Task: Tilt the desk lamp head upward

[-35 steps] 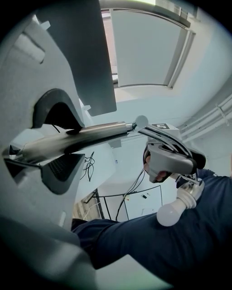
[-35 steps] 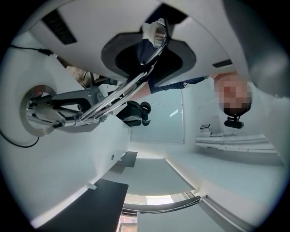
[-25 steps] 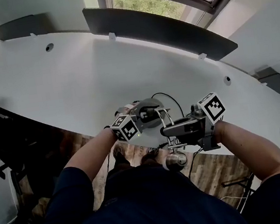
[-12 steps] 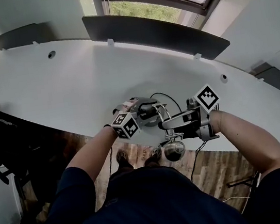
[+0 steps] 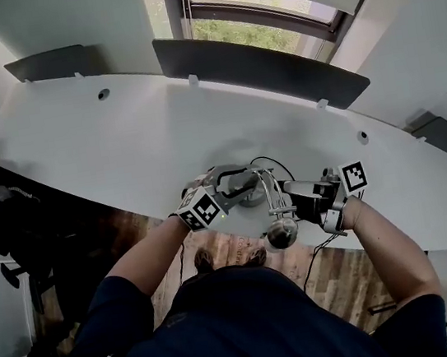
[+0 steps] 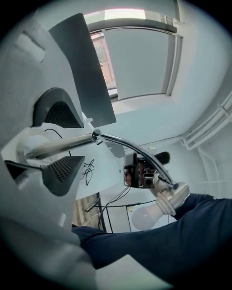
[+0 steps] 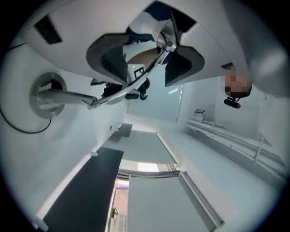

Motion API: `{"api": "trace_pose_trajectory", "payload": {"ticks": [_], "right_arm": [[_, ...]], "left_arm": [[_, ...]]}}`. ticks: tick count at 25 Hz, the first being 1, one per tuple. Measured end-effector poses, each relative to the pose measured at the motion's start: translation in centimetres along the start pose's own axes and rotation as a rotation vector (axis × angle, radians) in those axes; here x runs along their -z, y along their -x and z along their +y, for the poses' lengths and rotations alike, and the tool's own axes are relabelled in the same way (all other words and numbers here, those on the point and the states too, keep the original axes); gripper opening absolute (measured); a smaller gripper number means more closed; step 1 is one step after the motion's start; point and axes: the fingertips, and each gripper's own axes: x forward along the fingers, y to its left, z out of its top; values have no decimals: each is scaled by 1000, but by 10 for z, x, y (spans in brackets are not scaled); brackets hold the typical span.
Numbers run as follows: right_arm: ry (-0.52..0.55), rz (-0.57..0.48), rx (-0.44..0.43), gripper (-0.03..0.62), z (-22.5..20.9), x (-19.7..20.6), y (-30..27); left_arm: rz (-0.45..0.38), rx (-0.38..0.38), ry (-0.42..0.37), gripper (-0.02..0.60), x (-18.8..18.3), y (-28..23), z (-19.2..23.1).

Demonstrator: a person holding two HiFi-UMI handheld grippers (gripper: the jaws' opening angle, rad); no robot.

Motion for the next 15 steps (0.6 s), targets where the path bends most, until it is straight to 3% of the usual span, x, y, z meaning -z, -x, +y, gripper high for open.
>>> {"api": "trace_pose_trajectory", "payload": {"ticks": [3, 8, 12, 15], "right_arm": [[103, -158, 5, 256, 10, -8, 13], [300, -335, 70, 242, 19, -3, 24], [432, -477, 156, 179, 22, -3, 35], [546, -548, 226, 102, 29, -1, 42]], "left_arm": [[-25, -32, 129, 190, -22, 15, 1], [-95, -43, 331, 189, -49, 39, -5], [-134, -55, 421, 176, -70, 56, -4], [-166, -57, 431, 121, -88, 66, -7]]}}
